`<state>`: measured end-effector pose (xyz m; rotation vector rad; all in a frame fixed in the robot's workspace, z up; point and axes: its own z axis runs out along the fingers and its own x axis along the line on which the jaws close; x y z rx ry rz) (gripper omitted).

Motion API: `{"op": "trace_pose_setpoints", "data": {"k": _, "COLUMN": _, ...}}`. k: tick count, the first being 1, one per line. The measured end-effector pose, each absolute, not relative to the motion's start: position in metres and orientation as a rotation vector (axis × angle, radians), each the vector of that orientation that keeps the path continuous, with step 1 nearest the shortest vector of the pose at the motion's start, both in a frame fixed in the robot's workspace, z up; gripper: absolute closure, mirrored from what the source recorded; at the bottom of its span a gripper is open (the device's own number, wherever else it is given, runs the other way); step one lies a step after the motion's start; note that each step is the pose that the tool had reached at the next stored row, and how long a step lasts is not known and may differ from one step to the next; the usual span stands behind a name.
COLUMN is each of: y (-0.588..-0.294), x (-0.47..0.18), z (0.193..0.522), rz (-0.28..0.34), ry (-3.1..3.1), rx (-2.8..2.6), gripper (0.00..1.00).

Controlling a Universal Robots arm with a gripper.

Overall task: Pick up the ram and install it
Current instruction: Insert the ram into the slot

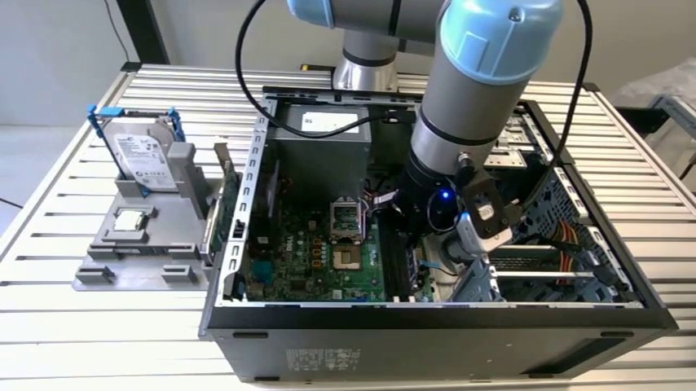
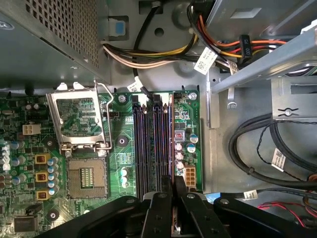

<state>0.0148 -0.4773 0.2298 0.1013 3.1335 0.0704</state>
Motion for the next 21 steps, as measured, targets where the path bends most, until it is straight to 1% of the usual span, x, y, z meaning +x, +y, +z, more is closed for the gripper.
{"op": "trace_pose_setpoints", "data": {"k": 21, "y": -0.4773, "x": 0.0147, "z": 0.2298, "rz": 0.069, "ry": 3.137, "rx": 0.102, "gripper": 1.0}}
